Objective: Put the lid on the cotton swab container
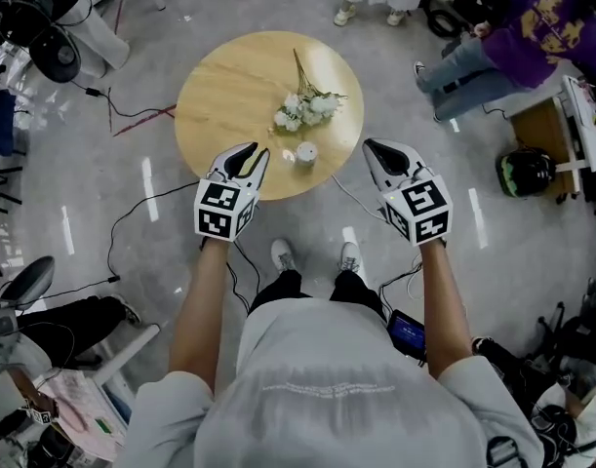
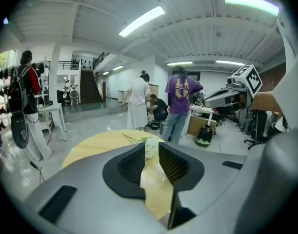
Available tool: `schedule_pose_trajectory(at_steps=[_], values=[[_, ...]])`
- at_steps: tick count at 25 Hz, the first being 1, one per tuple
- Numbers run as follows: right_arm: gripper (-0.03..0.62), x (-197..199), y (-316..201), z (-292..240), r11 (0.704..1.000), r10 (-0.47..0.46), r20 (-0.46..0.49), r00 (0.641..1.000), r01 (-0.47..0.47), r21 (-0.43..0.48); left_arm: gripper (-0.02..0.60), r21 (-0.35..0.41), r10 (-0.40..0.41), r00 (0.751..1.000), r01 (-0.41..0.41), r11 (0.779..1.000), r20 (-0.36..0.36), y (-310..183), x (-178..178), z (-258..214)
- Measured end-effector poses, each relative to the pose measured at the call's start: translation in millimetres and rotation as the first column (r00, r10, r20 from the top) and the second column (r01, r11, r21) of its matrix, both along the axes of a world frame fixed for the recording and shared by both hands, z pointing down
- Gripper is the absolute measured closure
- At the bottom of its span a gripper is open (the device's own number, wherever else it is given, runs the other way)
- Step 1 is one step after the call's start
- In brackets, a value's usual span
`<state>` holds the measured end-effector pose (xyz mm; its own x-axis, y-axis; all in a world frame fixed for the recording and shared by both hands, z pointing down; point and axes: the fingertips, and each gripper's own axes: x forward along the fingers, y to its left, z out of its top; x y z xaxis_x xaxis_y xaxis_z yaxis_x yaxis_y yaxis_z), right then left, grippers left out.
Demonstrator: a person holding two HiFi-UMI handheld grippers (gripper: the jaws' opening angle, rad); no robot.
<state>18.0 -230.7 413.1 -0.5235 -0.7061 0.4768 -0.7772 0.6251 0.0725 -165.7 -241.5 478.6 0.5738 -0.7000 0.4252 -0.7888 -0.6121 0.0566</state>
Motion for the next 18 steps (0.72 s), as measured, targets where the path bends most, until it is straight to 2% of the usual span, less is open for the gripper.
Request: schedule_pose_trajectory(at_steps=[3, 6, 9, 18], values=[[0.566, 3.7, -3.3, 14.6, 0.998, 0.058, -0.006, 0.998, -0.058, -0.025, 0.480, -0.059, 0.026, 0.999, -0.029, 0.998, -0.042, -3.0, 6.9, 20.9], [0.566, 2.4, -7.0, 30.6, 0.995, 0.087, 0.021, 0.996, -0.085, -0.058, 0.474, -0.118, 0.050, 0.997, -0.056, 0.991, -0.056, -2.9, 12.7, 45.8], [0.566, -1.4, -8.7, 42.9, 0.994, 0.070, 0.042, 0.997, -0.067, -0.081, 0.463, -0.180, 0.048, 0.996, -0.060, 0.982, -0.075, -1.1, 19.0, 68.6], [0.566, -4.9, -15.8, 86.6, 0.987, -0.007, 0.031, 0.999, 0.012, -0.163, 0.443, -0.327, -0.049, 0.994, 0.013, 0.945, -0.102, -9.3, 29.0, 133.8]])
